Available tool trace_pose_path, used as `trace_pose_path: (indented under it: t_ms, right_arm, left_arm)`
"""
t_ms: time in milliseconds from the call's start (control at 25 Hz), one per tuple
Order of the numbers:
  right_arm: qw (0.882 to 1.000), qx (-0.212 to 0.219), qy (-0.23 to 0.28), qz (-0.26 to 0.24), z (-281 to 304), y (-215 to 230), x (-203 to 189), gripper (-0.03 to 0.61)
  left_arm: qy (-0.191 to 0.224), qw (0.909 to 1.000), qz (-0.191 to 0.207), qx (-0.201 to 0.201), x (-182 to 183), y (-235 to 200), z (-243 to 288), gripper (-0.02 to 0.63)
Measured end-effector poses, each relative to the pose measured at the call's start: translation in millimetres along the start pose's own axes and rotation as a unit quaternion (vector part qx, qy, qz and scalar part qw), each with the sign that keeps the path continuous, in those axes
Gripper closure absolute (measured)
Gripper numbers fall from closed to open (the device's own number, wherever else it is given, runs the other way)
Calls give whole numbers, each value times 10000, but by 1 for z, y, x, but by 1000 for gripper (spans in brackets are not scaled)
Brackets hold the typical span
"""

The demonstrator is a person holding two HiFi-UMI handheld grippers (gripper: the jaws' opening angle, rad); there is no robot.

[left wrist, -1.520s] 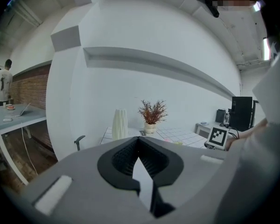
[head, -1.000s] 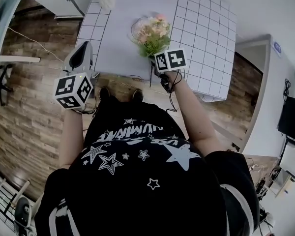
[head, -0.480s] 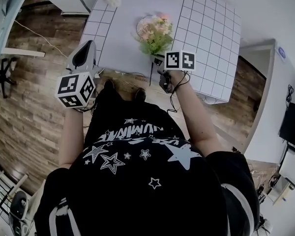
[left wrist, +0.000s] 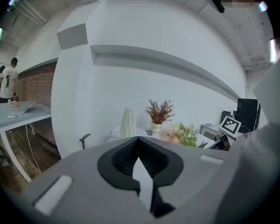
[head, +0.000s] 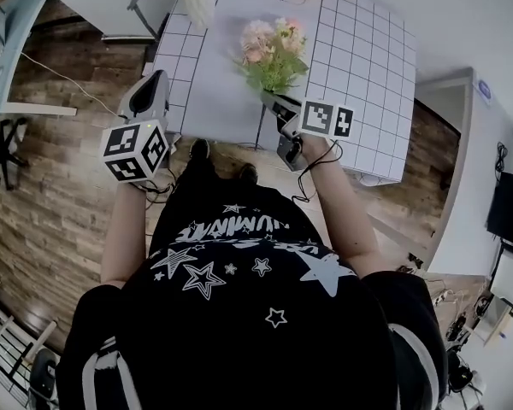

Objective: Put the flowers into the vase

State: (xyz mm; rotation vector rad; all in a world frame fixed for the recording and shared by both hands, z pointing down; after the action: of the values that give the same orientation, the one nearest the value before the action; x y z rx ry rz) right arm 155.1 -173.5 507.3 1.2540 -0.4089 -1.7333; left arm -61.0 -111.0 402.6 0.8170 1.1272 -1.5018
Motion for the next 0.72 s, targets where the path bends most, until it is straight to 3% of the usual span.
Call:
trace_pose_path:
  t_ms: [200, 360, 480, 600, 720]
  right_arm:
    - [9971, 212, 626, -390, 3, -34, 44, 525]
    - [9800, 128, 1210, -1573, -6, -71, 89, 525]
    - [9677, -26, 1402, -2097, -11, -91, 115, 526]
    - [9617, -71, 1555, -2257, -12, -106, 134, 525]
    - [9575, 22, 1833, -2225, -14, -120, 155, 525]
  left_arm:
    - [53, 9994, 54, -333, 16, -6, 21, 603]
    - [44, 9979, 25, -643, 25, -11, 30, 581]
    - [90, 9967, 82, -804, 34, -17, 40, 577]
    - [118, 9953, 37, -958, 40, -23, 49, 558]
    - [175, 9926, 47, -1200, 45, -21, 59, 495]
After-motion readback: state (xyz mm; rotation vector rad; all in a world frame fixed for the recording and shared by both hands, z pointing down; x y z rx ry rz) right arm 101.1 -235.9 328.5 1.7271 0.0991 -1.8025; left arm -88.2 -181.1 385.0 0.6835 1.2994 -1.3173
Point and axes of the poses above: the fingertips, and each gripper's own axes: z forward along the fingers, y to its right, x out of its top, the point moved 2 cm from there along -z, backward along the fingers, and after that the axes turned 7 degrees about -z, right-handed, at the moved point
